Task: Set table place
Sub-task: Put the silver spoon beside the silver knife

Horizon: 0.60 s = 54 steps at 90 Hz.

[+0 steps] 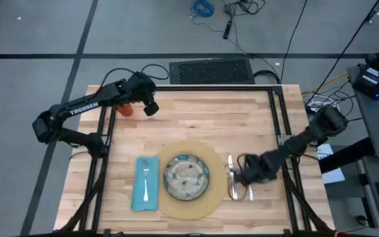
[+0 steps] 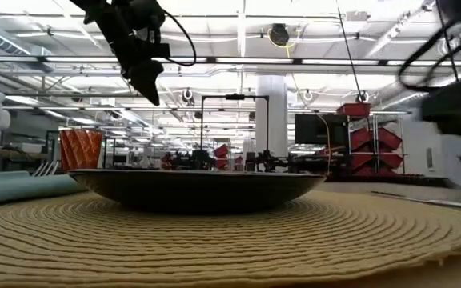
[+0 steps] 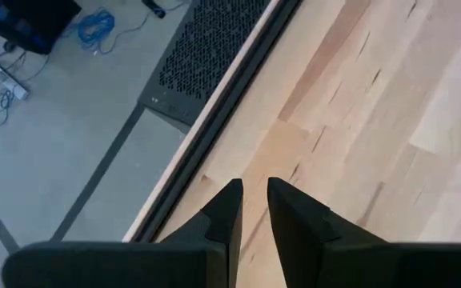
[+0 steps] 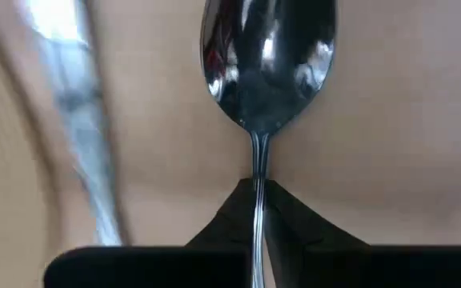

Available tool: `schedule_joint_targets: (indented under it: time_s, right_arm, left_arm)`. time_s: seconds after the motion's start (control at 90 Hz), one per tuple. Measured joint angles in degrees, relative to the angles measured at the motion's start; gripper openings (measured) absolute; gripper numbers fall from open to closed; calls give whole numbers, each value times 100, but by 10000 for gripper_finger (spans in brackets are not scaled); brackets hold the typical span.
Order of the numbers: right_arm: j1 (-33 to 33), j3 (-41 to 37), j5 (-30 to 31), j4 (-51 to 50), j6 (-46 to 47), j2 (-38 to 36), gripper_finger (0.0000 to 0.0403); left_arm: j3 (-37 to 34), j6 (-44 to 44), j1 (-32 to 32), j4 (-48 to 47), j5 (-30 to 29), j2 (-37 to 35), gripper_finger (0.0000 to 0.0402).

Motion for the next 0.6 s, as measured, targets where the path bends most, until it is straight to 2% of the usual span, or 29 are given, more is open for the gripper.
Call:
schedule_joint_targets:
  time_s: [0.189, 0.6]
  right_arm:
    - [163, 10, 203, -465, 153, -6, 1]
    - [-742, 25, 448, -493, -1075, 16, 1]
  left_arm:
    - [0, -139, -17, 42, 24, 0, 50]
    - [2, -146, -74, 87, 66, 0, 50]
